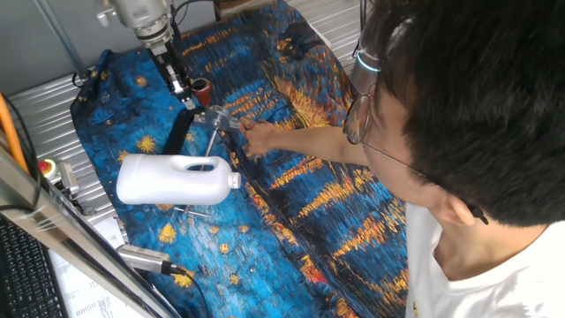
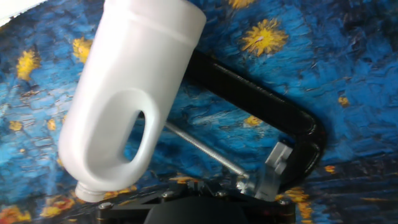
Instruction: Pull up the lever
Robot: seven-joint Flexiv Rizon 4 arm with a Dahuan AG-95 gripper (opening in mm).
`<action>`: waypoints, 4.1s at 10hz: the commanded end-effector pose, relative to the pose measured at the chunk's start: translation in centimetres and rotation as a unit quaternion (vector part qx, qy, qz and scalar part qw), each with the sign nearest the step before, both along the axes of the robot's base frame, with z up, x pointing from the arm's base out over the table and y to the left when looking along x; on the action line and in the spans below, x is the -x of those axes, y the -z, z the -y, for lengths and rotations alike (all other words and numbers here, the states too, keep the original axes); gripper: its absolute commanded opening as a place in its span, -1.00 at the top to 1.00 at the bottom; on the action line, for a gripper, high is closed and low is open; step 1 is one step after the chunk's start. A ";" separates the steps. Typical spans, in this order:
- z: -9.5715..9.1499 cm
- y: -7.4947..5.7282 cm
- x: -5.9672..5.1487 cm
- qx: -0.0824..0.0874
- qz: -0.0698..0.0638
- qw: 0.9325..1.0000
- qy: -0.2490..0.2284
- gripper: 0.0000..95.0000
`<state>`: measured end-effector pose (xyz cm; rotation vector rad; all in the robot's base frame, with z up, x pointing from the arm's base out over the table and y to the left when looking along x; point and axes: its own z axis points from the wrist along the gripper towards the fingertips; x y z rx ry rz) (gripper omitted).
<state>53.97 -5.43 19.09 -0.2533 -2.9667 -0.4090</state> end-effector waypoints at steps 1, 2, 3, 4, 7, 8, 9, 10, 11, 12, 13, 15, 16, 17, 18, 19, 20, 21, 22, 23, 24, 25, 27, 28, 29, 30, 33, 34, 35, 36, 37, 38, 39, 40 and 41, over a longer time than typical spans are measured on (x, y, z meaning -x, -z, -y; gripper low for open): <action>-0.9 0.4 0.7 0.004 0.007 1.000 0.004 1.00; -1.0 0.5 0.9 0.003 0.008 1.000 0.005 1.00; -1.2 0.5 1.0 0.002 0.007 1.000 0.006 1.00; -1.5 0.4 1.1 0.002 0.007 1.000 0.010 1.00; -2.3 0.5 1.8 0.003 0.008 1.000 0.014 1.00; -2.4 0.6 2.1 0.003 0.009 1.000 0.014 1.00; -2.4 0.6 2.4 0.002 0.009 1.000 0.015 1.00; -2.6 0.5 2.8 0.002 0.009 1.000 0.016 1.00; -2.9 0.5 3.0 0.002 0.009 1.000 0.019 1.00; -3.3 0.6 3.2 0.003 0.008 1.000 0.021 1.00; -3.6 0.8 3.5 0.004 0.008 1.000 0.021 1.00; -4.0 1.3 4.1 0.004 0.010 1.000 0.021 1.00; -4.3 1.4 4.4 0.004 0.010 1.000 0.023 1.00; -4.5 1.6 4.5 0.005 0.011 1.000 0.023 1.00; -4.6 1.7 4.7 0.005 0.011 1.000 0.024 1.00; -4.8 1.8 4.8 0.005 0.011 1.000 0.023 1.00; -4.9 1.9 5.0 0.005 0.011 1.000 0.024 1.00; -5.2 2.1 5.3 0.005 0.011 1.000 0.024 1.00; -5.2 2.1 5.4 0.006 0.012 1.000 0.024 1.00; -5.2 2.1 5.4 0.009 0.012 1.000 0.023 1.00; -5.1 2.1 5.3 0.010 0.014 1.000 0.022 1.00; -4.5 1.9 4.7 0.012 0.012 1.000 0.020 1.00; -3.3 1.4 3.7 0.010 0.005 1.000 0.016 1.00; -2.2 1.2 2.7 0.010 0.000 1.000 0.012 1.00; -1.2 0.9 1.8 0.010 -0.015 1.000 0.003 1.00; -0.7 0.5 1.5 0.010 -0.029 1.000 -0.008 1.00; -0.4 -0.1 2.0 0.008 -0.035 0.999 -0.003 1.00; -0.5 0.2 2.4 0.005 -0.039 0.999 0.012 1.00; -0.8 0.2 2.9 0.000 -0.057 0.998 0.019 1.00; -1.1 0.3 3.2 0.002 -0.066 0.998 0.017 1.00; -1.6 0.6 3.8 0.003 -0.077 0.997 0.013 0.60; -1.6 0.5 3.9 -0.003 -0.087 0.996 0.010 0.60; -1.7 0.5 3.9 -0.005 -0.093 0.996 0.008 0.60; -1.7 0.3 3.9 -0.004 -0.102 0.995 0.005 0.60; -1.7 0.2 4.0 -0.003 -0.106 0.994 0.004 0.60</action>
